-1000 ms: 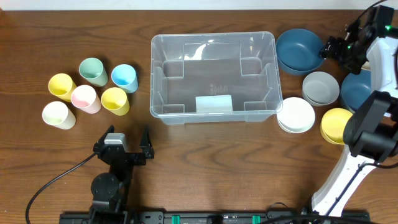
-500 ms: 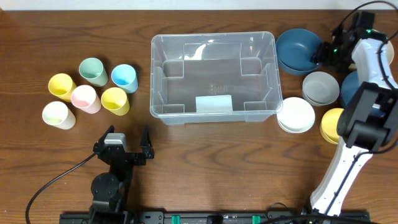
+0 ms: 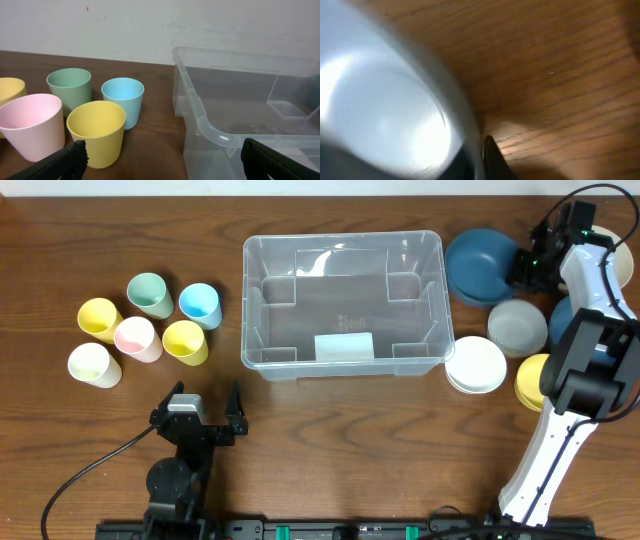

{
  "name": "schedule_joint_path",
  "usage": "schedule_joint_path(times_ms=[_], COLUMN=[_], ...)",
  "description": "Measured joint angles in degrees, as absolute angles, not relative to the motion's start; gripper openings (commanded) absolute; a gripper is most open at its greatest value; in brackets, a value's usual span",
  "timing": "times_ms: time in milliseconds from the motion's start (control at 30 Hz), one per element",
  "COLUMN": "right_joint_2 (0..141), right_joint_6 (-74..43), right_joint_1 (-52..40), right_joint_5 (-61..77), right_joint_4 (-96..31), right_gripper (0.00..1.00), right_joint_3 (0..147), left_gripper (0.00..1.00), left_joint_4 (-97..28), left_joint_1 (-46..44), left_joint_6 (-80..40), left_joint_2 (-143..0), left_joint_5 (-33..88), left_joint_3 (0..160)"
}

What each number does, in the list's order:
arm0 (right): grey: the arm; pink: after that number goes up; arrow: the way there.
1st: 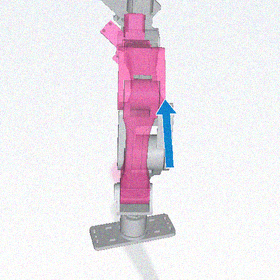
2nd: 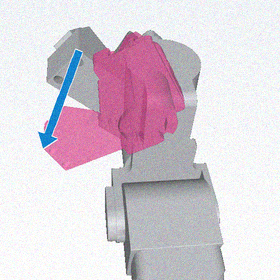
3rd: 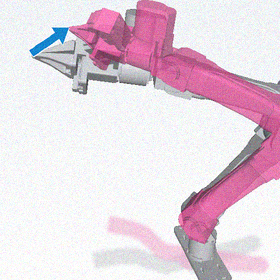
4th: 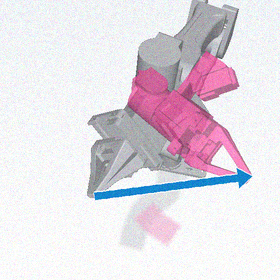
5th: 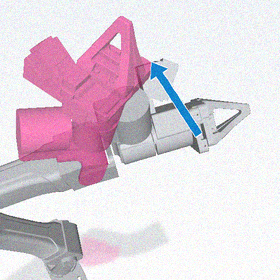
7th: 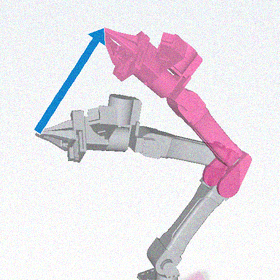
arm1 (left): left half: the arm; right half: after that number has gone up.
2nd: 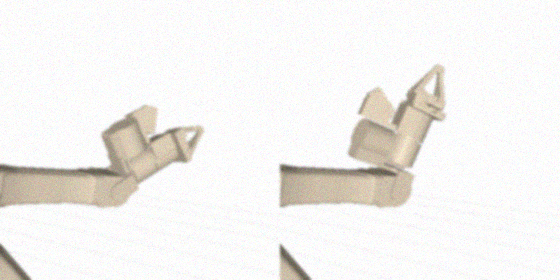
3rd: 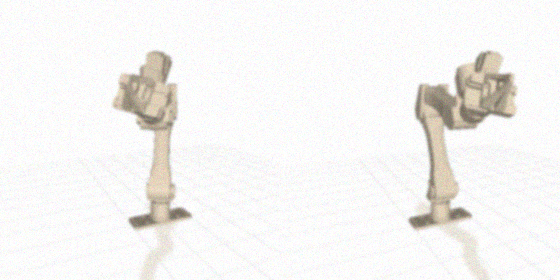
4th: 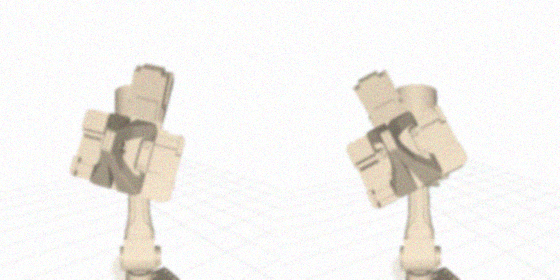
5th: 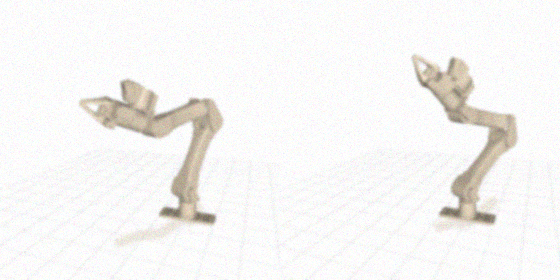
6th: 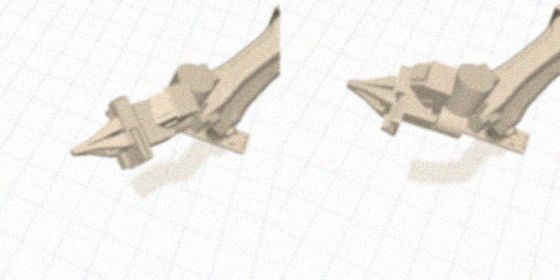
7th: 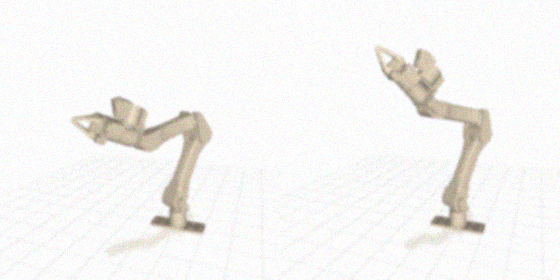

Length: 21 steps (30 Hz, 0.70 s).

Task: Pack container
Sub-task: 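Reach the right gripper to the dark teal bowl and grasp its rim, then lift the teal bowl and lower it into the clear bin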

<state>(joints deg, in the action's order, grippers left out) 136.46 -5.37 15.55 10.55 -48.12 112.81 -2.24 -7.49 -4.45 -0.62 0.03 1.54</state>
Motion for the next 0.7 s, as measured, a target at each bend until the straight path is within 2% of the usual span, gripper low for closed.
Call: schedule_joint_path(times_ms=[433,700], right_joint_2=[133.95,118.04], right_joint_6=[-5.39,-5.39], right_joint_1=[15.7,15.77], right_joint_5=[8.29,8.4], right_joint_4=[-49.17,-50.41], right_gripper=[0.01,0.01], right_joint_3=[113.03,116.66], left_gripper=[0.98,0.98], left_joint_4=[-2.22,-2.24], left_joint_1=[-7.49,-7.49], left_joint_6=[-4.45,-4.45], left_joint_2=[-0.62,-0.62], left_joint_5=[0.03,0.03], left_joint_3=[1.54,1.54])
